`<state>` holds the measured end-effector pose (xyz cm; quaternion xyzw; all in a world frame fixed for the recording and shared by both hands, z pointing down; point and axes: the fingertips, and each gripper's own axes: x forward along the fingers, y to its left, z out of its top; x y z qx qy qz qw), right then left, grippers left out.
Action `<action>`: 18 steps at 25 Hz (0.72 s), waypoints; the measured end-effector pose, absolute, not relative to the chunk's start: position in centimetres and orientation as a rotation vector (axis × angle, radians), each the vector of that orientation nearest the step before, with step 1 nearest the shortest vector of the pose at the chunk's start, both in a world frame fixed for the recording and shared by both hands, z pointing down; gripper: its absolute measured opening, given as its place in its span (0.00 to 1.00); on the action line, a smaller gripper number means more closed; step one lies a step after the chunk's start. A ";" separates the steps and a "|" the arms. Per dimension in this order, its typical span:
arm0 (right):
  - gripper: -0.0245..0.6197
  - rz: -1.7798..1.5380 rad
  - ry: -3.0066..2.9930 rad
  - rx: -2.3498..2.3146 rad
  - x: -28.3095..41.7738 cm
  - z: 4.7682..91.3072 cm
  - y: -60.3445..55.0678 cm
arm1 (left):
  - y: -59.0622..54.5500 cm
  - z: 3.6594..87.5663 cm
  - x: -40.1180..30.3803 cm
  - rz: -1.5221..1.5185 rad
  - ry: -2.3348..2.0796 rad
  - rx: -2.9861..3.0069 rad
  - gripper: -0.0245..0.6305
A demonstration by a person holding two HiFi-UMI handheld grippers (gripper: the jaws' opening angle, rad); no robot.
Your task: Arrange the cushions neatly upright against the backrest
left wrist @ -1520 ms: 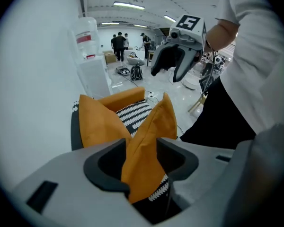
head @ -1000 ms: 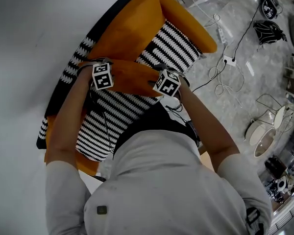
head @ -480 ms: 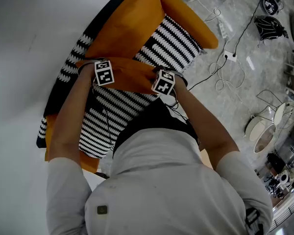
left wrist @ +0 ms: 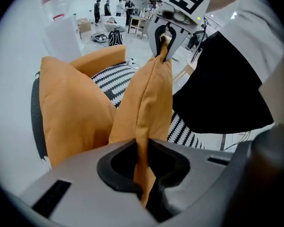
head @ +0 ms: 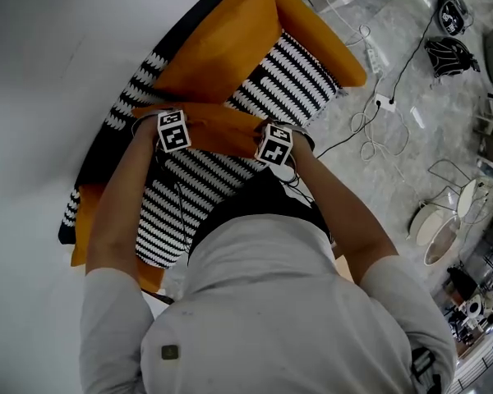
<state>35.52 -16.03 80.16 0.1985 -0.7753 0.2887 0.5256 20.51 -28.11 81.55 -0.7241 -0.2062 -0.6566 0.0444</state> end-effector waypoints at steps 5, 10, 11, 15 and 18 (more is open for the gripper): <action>0.14 0.624 -1.848 0.466 33.4 78.9 -14.4 | -24.7 80.1 17.0 -2.010 -0.575 -2.271 0.11; 0.14 0.526 -1.848 0.433 31.2 76.6 -13.9 | -21.7 78.0 13.5 -1.997 -0.469 -2.376 0.11; 0.14 0.502 -1.846 0.424 30.9 76.4 -14.2 | -21.6 77.7 13.0 -1.996 -0.441 -2.394 0.11; 0.14 0.401 -1.851 0.378 28.5 74.8 -14.6 | -20.5 76.1 10.0 -1.995 -0.308 -2.460 0.11; 0.14 0.325 -1.857 0.337 25.6 73.3 -13.9 | -18.5 74.6 6.6 -2.002 -0.205 -2.512 0.11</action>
